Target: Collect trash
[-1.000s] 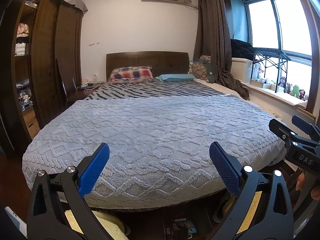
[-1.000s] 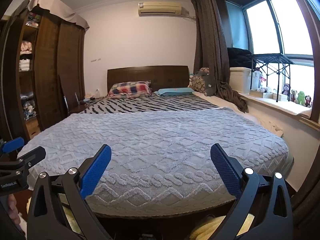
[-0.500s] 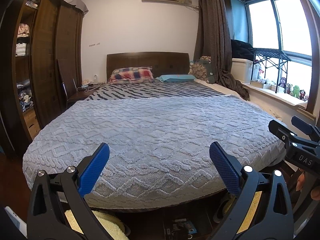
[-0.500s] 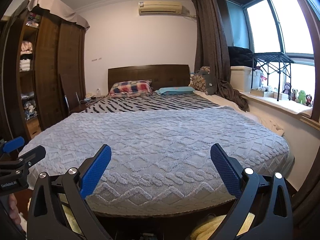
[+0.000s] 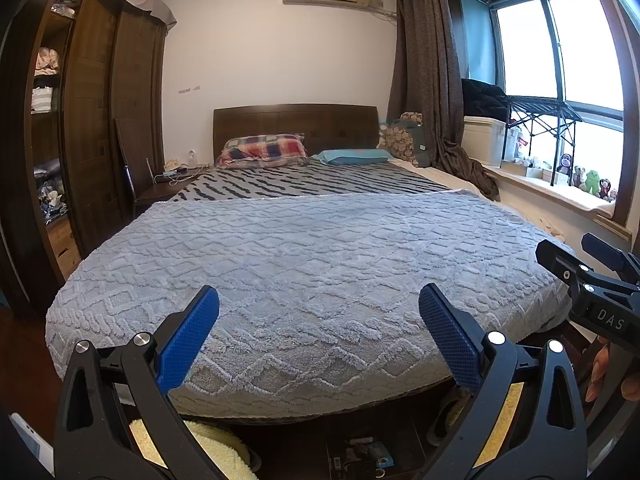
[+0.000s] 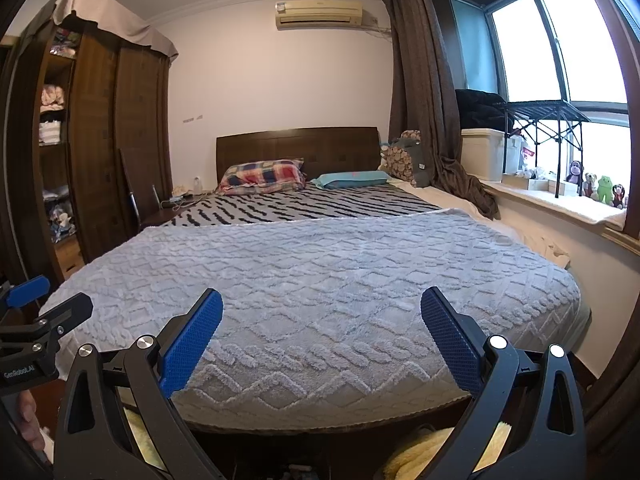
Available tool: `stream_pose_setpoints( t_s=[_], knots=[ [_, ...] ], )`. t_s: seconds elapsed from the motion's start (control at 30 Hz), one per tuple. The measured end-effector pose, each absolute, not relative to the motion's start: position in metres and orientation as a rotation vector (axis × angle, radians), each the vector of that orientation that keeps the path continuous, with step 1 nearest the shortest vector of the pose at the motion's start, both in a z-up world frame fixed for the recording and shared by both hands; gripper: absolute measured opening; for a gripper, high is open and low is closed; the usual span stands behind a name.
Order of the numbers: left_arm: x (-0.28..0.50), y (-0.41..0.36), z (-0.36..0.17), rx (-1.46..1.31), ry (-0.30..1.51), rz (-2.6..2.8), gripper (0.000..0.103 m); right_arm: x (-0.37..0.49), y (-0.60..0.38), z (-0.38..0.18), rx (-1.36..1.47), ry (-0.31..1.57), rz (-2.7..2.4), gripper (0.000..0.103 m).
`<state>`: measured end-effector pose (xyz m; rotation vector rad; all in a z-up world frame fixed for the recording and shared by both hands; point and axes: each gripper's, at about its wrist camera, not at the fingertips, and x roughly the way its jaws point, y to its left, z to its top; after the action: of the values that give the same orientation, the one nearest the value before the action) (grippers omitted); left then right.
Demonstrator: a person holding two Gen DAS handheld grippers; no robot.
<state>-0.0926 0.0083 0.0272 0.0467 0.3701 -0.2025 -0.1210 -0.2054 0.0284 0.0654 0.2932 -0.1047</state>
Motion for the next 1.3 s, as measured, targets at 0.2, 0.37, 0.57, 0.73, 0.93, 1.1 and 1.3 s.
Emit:
stream_pose_setpoints(
  t_s=[0.2,0.37,0.57,0.73,0.93,1.1,1.3],
  knots=[
    [-0.0925,0.0082,0.0279,0.047,0.370,-0.201,0.095,-0.1207,-0.2049,0.0282,0.070,0.298,-0.097,0.099],
    [-0.0924,0.0085,0.0280,0.047,0.369,-0.202,0.095,-0.1201,-0.2040,0.0275,0.071,0.300,-0.097,0.100],
    [-0.0923,0.0104,0.0284,0.043,0.366,-0.194,0.095,-0.1206,-0.2038,0.0271,0.070,0.303,-0.092,0.100],
    [-0.0917,0.0111,0.0286,0.045,0.370,-0.190,0.095,-0.1206,-0.2026,0.0252,0.068,0.310,-0.089,0.100],
    [-0.0908,0.0117,0.0294,0.040,0.367,-0.188,0.095,-0.1208,-0.2008,0.0261,0.065,0.305,-0.091,0.100],
    [-0.0909,0.0122,0.0302,0.038,0.362,-0.187,0.095,-0.1209,-0.2006,0.0268,0.065,0.304,-0.092,0.100],
    [-0.0906,0.0149,0.0302,0.031,0.362,-0.180,0.095,-0.1210,-0.2003,0.0274,0.067,0.302,-0.088,0.100]
  ],
)
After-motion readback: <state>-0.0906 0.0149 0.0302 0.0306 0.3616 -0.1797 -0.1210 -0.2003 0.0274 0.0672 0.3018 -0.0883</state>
